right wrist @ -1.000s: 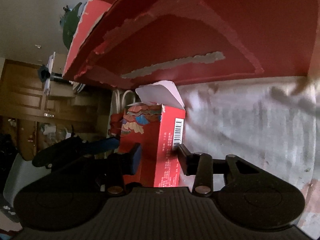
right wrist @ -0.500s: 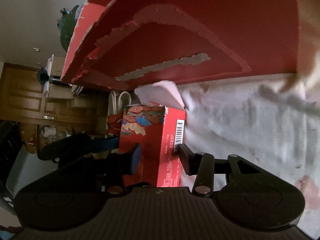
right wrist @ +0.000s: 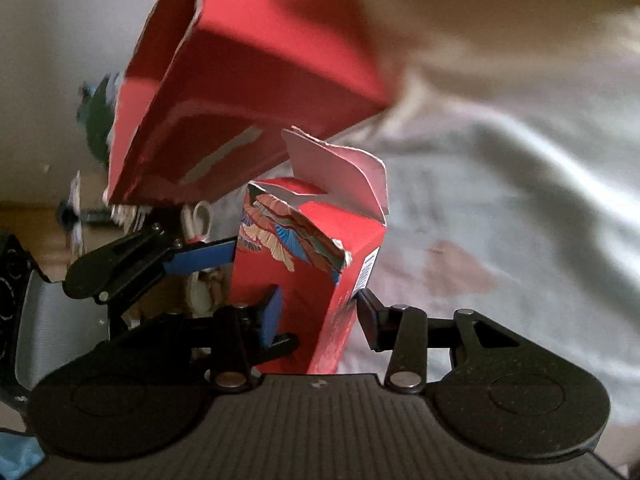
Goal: Organize objects
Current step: 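Carry the carton over the red box and lower it inside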
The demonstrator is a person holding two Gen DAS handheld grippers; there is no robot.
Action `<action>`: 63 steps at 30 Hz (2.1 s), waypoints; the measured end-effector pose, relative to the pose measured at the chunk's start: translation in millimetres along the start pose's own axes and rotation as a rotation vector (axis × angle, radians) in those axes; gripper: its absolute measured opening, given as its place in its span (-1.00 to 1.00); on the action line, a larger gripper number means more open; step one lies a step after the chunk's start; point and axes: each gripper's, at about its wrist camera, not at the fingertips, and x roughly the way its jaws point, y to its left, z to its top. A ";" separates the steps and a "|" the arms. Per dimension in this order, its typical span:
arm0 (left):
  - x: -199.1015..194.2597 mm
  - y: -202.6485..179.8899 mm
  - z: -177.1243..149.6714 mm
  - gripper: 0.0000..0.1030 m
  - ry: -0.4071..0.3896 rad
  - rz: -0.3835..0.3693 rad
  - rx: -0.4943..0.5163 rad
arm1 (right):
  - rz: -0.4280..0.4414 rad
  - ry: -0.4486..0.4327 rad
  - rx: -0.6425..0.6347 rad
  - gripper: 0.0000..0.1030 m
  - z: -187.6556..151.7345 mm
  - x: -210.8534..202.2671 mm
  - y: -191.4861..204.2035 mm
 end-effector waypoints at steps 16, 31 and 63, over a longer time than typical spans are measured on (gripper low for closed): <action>-39.1 -43.0 94.2 0.31 -0.320 -0.009 0.251 | -0.056 -0.442 -0.036 -0.13 -7.6 -117.1 18.6; -131.3 41.3 89.7 0.31 -0.533 0.193 -0.003 | 0.071 -0.431 -0.381 -0.13 88.6 -83.9 134.1; -51.0 192.4 37.4 0.30 -0.111 0.291 -0.607 | -0.002 0.093 -0.315 -0.07 171.6 118.4 160.4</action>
